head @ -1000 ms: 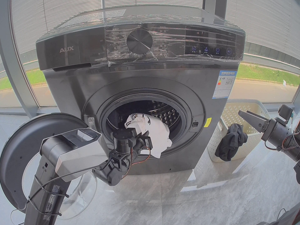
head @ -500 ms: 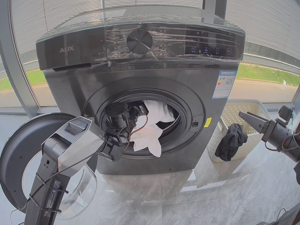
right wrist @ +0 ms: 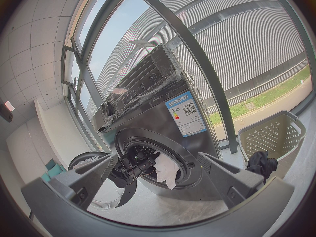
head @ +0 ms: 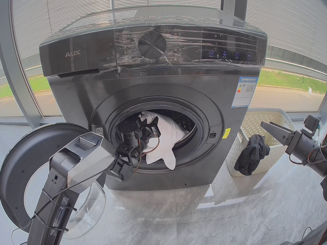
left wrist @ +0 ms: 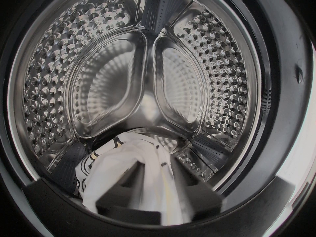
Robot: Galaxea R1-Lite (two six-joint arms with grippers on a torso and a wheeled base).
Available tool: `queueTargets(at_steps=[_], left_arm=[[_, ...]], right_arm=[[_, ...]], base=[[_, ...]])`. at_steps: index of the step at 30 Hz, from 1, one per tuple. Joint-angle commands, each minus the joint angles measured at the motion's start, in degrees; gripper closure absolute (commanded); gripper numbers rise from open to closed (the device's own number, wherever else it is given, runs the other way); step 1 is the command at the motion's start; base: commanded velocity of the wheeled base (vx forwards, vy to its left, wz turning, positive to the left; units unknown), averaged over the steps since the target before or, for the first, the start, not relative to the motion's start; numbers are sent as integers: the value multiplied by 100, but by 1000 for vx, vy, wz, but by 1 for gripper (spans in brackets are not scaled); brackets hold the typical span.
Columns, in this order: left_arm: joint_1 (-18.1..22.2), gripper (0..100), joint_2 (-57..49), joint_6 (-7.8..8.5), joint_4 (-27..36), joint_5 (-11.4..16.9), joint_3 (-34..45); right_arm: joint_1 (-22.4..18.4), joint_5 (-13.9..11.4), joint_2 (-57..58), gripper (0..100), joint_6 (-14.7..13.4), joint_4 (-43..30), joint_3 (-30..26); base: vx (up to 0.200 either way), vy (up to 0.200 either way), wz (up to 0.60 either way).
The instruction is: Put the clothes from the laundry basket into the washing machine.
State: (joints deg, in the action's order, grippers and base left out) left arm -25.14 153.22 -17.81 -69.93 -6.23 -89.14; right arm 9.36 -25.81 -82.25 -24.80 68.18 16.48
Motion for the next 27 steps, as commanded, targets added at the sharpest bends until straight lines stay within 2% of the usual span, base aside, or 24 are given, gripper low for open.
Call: queueTargets(at_steps=[1, 3, 7, 12, 20, 23, 27], left_arm=[[-9, 0, -152, -3, 32, 25, -25], [-26, 0, -223, -3, 58, 25, 19], [-44, 0, -706, 14, 392, 25, 793], [-141, 0, -1409, 50, 304, 157, 2260], [-237, 0, -1682, 85, -566, 359, 4027], [-237, 0, -1532, 94, -610, 359, 4264], [-246, 0, -1374, 146, -742, 368, 4176]], right_arm=[[4, -3, 7, 0, 1, 2, -5], [4, -3, 7, 0, 1, 2, -5], [4, -3, 7, 0, 1, 2, 4], [4, -12, 25, 0, 1, 2, -5], [31, -21, 16, 0, 1, 2, 13], [39, -21, 7, 0, 1, 2, 22], [39, -21, 16, 0, 1, 2, 13]], base=[[0, 0, 0], [0, 0, 0], [0, 0, 0], [0, 0, 0], [0, 0, 0], [0, 0, 0], [0, 0, 0]])
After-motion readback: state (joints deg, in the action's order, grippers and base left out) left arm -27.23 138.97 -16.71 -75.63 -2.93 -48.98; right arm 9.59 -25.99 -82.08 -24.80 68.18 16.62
